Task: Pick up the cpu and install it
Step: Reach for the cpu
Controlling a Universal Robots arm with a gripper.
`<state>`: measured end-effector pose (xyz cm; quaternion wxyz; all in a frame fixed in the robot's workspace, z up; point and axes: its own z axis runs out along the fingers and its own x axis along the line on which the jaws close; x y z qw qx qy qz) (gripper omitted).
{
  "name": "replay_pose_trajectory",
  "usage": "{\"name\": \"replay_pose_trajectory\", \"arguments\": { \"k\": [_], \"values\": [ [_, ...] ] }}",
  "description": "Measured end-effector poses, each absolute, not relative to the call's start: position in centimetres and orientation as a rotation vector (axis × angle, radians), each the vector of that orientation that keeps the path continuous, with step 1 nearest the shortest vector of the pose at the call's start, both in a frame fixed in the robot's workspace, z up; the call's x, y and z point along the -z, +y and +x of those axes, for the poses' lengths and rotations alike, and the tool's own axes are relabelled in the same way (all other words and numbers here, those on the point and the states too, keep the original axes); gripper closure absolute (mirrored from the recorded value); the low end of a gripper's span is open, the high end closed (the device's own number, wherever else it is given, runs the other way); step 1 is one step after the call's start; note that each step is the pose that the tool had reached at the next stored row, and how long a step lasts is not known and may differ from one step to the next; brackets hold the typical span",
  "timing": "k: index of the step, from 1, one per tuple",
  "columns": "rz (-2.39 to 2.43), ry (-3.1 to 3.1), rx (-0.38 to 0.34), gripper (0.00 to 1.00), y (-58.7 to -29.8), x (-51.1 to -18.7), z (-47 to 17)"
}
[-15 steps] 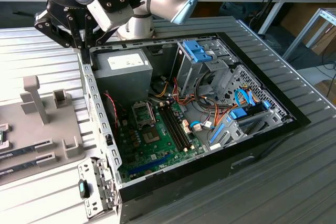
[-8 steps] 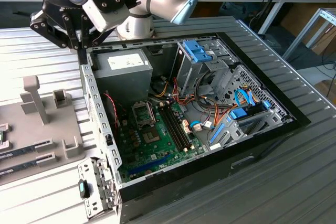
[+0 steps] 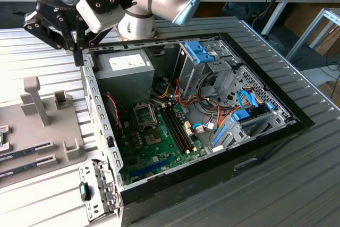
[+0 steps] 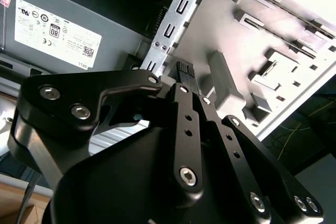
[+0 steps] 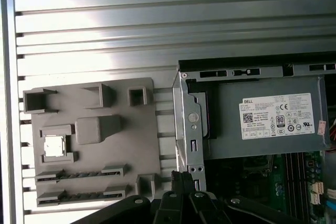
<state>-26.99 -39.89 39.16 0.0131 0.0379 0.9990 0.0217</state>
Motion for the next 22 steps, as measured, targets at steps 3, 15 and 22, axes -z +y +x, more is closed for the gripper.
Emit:
{"name": "replay_pose_trajectory", "arguments": {
  "k": [3, 15, 22],
  "values": [
    [0.118, 3.112, -0.068, 0.89, -39.9, -39.2, -27.3],
    [0.118, 3.112, -0.068, 0.89, -39.9, -39.1, -28.4],
    [0.118, 3.112, -0.068, 0.89, -39.9, -39.1, -29.0]
  ]
}}
